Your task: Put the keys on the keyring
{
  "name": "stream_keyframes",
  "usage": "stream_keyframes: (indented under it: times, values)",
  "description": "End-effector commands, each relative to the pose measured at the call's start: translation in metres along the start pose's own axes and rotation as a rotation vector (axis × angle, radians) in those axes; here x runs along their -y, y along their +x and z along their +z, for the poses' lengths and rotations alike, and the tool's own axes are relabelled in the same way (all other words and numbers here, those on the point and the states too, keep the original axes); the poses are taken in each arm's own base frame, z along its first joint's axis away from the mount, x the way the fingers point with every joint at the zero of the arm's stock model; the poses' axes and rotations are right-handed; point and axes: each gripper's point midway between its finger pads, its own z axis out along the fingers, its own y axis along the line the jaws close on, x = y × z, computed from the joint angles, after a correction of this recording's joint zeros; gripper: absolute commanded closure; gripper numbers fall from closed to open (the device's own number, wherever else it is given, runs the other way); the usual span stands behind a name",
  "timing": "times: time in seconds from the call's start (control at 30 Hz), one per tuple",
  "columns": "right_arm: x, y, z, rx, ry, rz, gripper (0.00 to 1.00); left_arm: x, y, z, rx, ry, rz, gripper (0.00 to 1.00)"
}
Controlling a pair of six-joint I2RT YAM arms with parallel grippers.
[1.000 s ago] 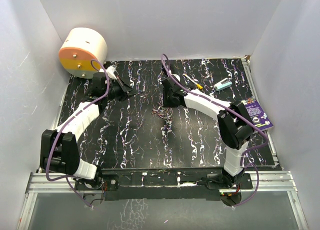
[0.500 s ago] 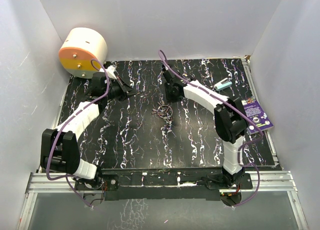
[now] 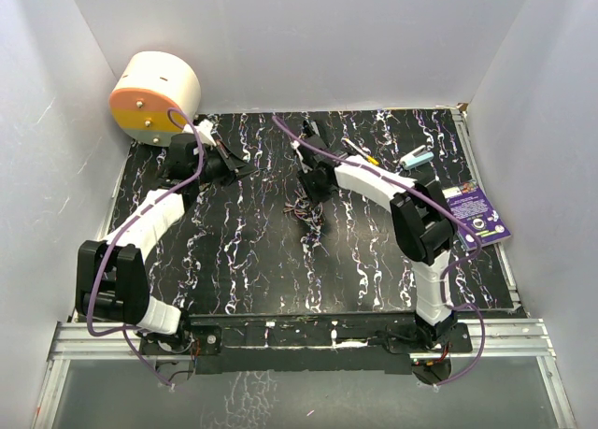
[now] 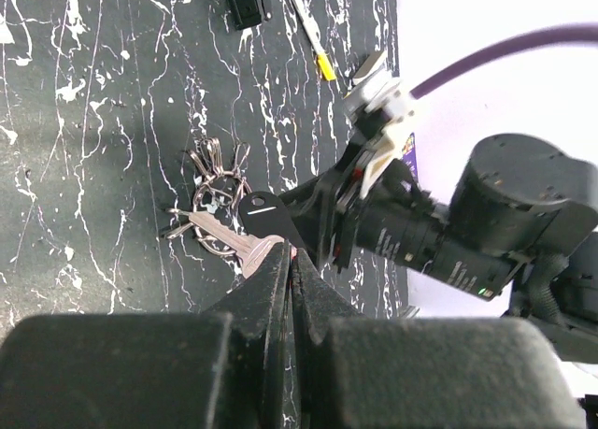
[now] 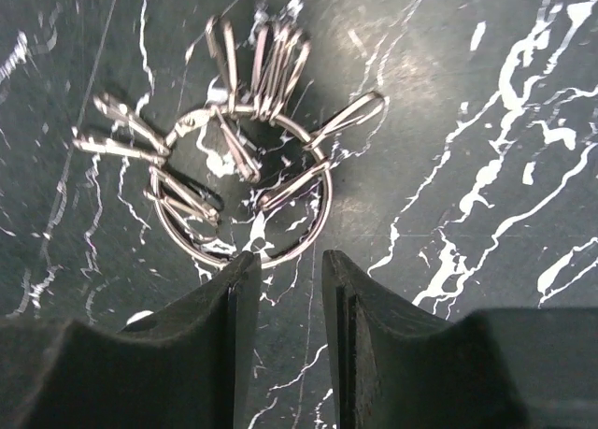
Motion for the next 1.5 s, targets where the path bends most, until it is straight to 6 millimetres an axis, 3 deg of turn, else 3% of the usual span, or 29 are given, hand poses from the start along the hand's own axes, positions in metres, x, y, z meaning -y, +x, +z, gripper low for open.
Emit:
stream_keyframes:
  times: [0.0, 0.17, 0.4, 0.57, 0.97, 1.03, 1.17, 1.47]
  values:
    - [0.004, -0.006, -0.008, 0.042, -0.002, -0.179, 0.63, 0.007, -0.006, -0.006, 0.022, 0.034, 0.039, 1.00]
    - [-0.008, 0.019, -0.006, -0.055, -0.029, -0.117, 0.66, 0.006, -0.009, -0.007, 0.030, 0.034, 0.036, 1.00]
    - [-0.028, 0.016, -0.029, 0.026, -0.056, -0.042, 0.70, 0.003, -0.010, -0.008, 0.034, 0.034, 0.028, 1.00]
    - [-0.043, 0.030, -0.025, 0.049, -0.056, 0.001, 0.71, 0.002, -0.011, -0.009, 0.037, 0.033, 0.023, 1.00]
    - [-0.040, 0.027, -0.026, 0.272, 0.091, 0.137, 0.74, 0.005, -0.012, -0.010, 0.029, 0.043, 0.012, 1.00]
    - [-0.035, 0.024, -0.035, 0.307, 0.111, 0.161, 0.74, 0.005, -0.012, -0.010, 0.029, 0.042, 0.012, 1.00]
    - [-0.027, 0.024, -0.036, 0.321, 0.151, 0.169, 0.73, 0.005, -0.012, -0.010, 0.030, 0.044, 0.013, 1.00]
    - [-0.033, 0.026, -0.020, 0.300, 0.132, 0.153, 0.73, 0.003, -0.012, -0.010, 0.029, 0.043, 0.008, 1.00]
